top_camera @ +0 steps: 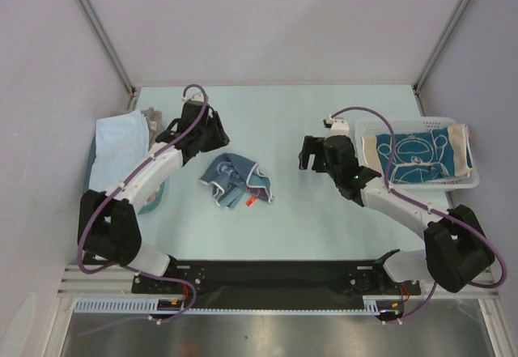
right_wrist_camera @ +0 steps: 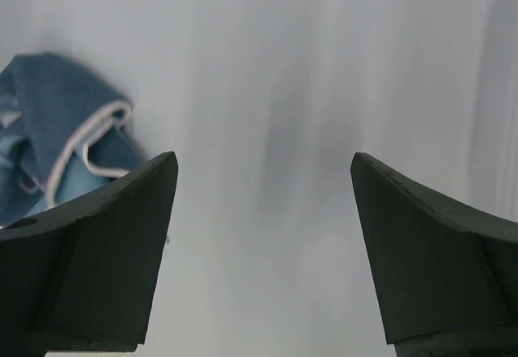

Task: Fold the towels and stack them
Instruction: Move the towel to the center of the board, then flatten out the crumpled towel

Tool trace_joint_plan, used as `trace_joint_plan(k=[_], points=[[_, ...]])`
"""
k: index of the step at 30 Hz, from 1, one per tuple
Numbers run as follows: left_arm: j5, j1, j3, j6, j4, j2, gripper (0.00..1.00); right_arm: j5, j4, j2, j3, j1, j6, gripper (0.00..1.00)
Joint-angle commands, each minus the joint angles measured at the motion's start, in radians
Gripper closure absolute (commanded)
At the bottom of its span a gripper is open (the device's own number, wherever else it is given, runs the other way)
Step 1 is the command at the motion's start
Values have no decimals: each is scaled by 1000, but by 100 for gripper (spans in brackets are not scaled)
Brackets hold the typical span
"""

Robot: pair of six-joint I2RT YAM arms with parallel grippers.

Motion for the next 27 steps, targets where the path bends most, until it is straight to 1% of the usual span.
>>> trace_joint_plan(k=[1,4,6,7,8,9,10,12,14,16,20,23,27], points=[[28,11,9,-3,76,-43,53,-17,47,10,-21,53,31,9],[-17,11,-2,-4,53,-97,53,0,37,27,-28,126,48,15],[-34,11,-44,-23,34,-135,55,30,26,39,-33,191,52,17],[-34,9,-67,-29,36,-185,57,30,24,45,-34,211,63,18],[-29,9,-121,-41,37,-208,58,21,23,56,-36,228,75,23],[-26,4,-146,-65,37,-233,60,24,21,77,-33,267,86,26],[-26,-2,-173,-75,37,-276,61,26,17,93,-30,287,104,32],[-41,-28,-250,-99,31,-319,62,50,32,122,-27,347,118,35],[-60,-49,-320,-112,31,-371,62,75,37,178,-18,370,137,40],[-75,-77,-363,-133,30,-402,62,73,35,238,10,387,146,43],[-101,-111,-488,-177,45,-468,62,60,15,301,36,406,181,49],[-115,-118,-557,-219,62,-500,60,73,21,312,33,429,198,49],[-111,-121,-598,-233,82,-512,60,99,43,343,45,438,212,48]])
